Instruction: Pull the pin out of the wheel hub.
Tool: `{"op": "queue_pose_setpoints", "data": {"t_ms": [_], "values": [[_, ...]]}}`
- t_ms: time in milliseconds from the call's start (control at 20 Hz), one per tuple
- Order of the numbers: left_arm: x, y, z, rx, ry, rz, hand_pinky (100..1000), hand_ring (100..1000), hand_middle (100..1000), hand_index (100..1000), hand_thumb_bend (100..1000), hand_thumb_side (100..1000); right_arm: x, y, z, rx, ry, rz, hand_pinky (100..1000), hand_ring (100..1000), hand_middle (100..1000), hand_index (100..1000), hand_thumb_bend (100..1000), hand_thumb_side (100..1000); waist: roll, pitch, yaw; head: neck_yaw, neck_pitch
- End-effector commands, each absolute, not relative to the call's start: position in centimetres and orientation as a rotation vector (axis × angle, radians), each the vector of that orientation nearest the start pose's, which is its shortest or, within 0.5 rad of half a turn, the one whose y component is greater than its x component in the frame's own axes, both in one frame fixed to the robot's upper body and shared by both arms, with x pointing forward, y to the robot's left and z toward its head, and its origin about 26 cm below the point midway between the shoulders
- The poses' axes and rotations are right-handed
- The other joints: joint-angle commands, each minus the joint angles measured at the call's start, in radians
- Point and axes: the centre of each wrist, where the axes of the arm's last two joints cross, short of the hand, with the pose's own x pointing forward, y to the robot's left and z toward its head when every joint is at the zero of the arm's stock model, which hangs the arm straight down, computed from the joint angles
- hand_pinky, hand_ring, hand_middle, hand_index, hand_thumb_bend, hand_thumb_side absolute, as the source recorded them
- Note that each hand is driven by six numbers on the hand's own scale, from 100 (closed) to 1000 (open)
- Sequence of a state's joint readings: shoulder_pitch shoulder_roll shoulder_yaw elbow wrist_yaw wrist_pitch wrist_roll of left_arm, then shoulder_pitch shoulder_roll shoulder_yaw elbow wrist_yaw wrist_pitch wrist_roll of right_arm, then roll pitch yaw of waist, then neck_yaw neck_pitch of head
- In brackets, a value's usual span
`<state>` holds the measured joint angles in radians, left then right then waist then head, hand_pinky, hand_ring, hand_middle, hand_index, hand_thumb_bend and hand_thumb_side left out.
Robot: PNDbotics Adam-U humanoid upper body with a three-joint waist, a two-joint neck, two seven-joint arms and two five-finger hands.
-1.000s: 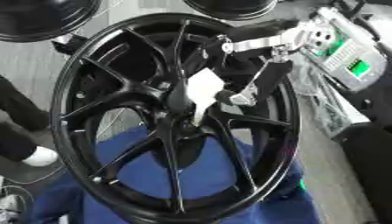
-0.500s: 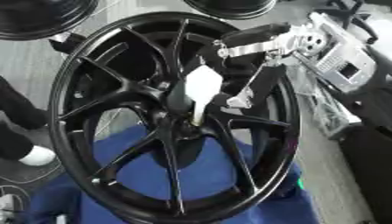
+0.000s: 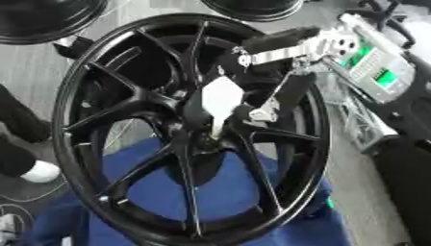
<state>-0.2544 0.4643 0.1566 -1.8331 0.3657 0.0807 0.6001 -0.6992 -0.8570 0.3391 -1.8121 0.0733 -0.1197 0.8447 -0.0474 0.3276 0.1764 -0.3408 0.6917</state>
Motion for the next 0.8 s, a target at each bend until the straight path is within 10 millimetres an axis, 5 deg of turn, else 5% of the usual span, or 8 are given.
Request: {"op": "queue_pose_setpoints", "data": {"t_ms": [50, 800], "values": [[31.0, 34.4, 19.0, 0.455, -2.02, 0.491, 603, 730, 632, 671, 100, 733, 33.3, -25.9, 30.3, -0.211, -1.569, 1.997, 974, 875, 765, 895, 100, 175, 0.001, -0.015, 0.0, 0.001, -0.014], [30.8, 34.6, 18.7, 0.463, -2.011, 0.505, 603, 731, 630, 670, 100, 732, 33.8, -26.1, 29.1, -0.22, -1.506, 2.003, 948, 842, 630, 854, 100, 276, -0.004, -0.009, 0.008, -0.002, -0.017]]}}
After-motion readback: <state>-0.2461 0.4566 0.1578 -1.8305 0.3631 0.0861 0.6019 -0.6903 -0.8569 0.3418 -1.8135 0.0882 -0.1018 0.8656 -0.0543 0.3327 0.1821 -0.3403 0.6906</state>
